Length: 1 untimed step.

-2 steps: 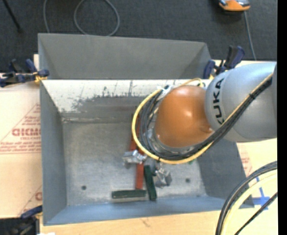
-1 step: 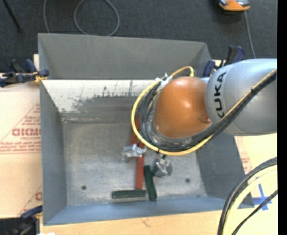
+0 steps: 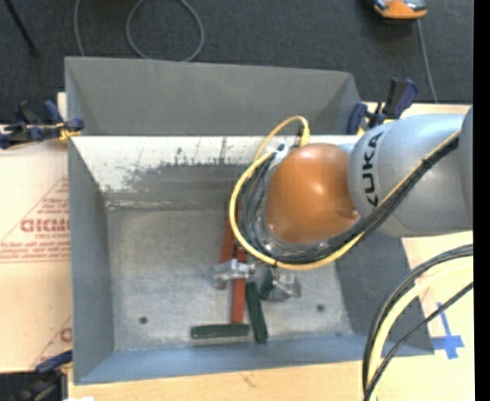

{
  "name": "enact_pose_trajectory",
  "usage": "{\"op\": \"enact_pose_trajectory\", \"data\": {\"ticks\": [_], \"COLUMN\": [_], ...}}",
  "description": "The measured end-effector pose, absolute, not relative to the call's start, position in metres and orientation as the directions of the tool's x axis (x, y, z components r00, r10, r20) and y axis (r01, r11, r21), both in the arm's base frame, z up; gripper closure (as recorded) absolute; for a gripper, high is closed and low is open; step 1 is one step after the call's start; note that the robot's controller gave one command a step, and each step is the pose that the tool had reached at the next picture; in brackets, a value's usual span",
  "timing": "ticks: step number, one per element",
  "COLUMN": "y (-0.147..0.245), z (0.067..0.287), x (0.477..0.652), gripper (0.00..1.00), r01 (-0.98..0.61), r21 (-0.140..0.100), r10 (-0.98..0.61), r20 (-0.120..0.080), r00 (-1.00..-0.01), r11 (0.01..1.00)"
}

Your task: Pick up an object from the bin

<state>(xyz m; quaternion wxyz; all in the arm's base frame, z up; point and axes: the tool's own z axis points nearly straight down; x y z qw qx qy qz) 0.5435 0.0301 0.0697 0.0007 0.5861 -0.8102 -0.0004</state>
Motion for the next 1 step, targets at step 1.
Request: {"op": "enact_pose_trajectory", "data": {"ticks": [1], "y": [0.0300], "z": [0.0705], "x": [0.5442], "gripper": [0.00], "r01": [-0.948], "r21": [0.000], "r10": [-0.948], "r20": [-0.001], "r00": [-0.317], "r11": [0.317]}}
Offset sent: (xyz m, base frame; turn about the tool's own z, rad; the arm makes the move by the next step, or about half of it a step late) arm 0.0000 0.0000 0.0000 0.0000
